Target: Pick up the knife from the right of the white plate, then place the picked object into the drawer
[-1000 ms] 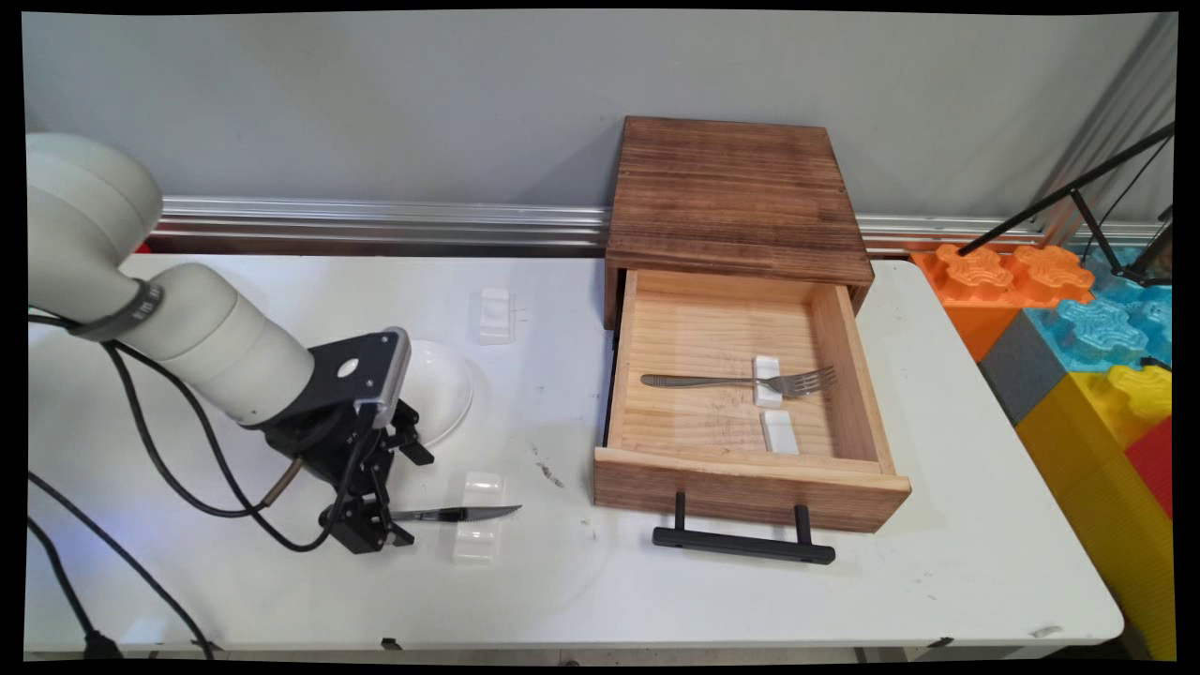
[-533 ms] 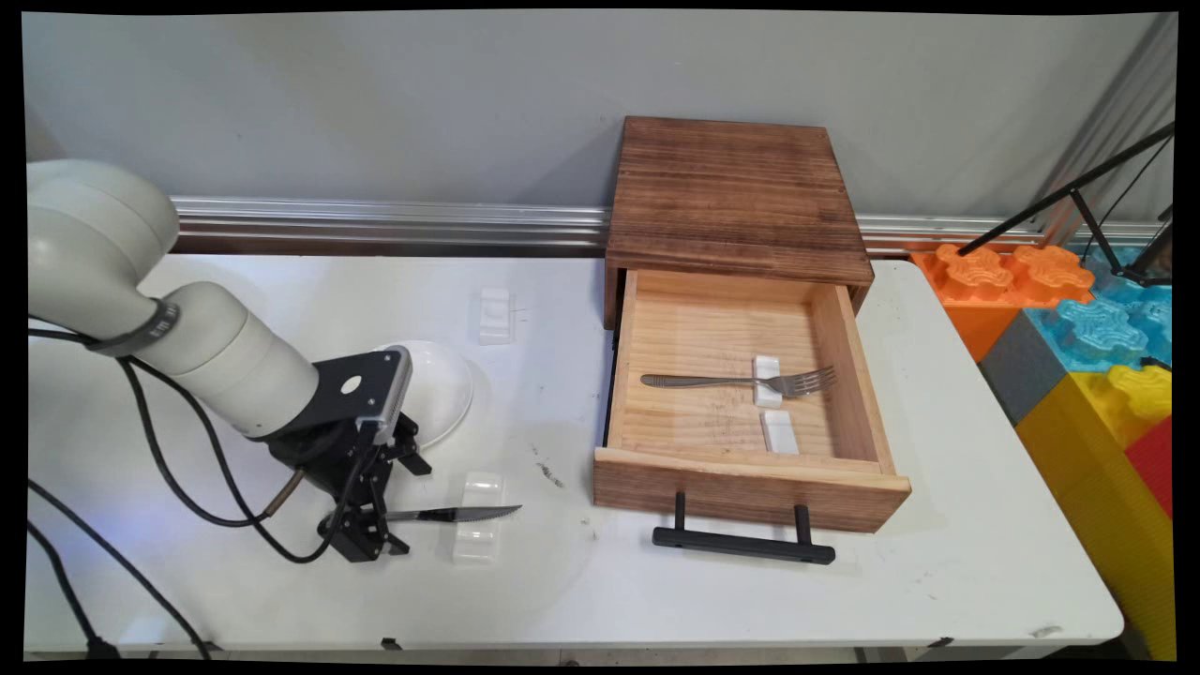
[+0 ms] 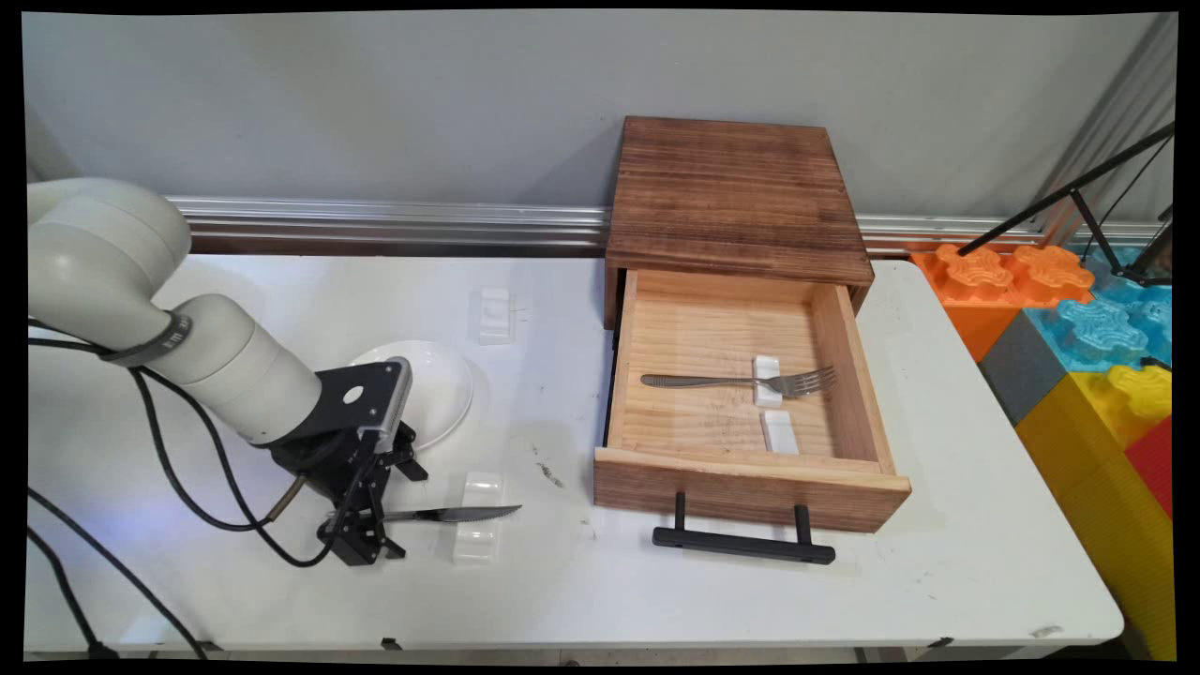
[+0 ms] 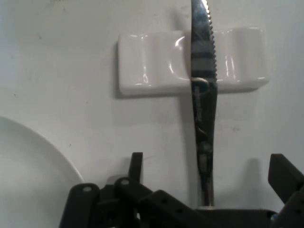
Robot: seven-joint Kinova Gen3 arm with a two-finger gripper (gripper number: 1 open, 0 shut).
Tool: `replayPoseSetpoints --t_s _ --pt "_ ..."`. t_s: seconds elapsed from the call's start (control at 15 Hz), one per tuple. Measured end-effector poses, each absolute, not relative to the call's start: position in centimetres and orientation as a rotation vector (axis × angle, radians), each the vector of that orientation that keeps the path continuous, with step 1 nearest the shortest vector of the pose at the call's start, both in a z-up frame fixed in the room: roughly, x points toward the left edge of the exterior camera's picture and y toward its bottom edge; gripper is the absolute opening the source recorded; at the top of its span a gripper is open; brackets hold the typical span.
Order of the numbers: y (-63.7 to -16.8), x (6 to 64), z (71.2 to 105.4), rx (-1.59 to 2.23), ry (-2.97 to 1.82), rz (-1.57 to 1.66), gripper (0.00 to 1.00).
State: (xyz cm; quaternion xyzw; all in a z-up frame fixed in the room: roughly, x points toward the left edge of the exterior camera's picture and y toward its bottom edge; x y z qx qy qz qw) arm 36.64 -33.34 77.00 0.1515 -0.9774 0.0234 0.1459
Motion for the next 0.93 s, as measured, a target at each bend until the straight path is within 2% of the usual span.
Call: replayPoseSetpoints --t_s 0.33,0.4,0.93 --pt "-33.74 36.83 76.34 0.442 -2.81 0.072 1.0" --pt "-33.82 36.86 76.25 0.443 -2.808 0.074 0.0" --pt "-34.0 37.08 76.24 0.435 -2.795 0.064 0.0"
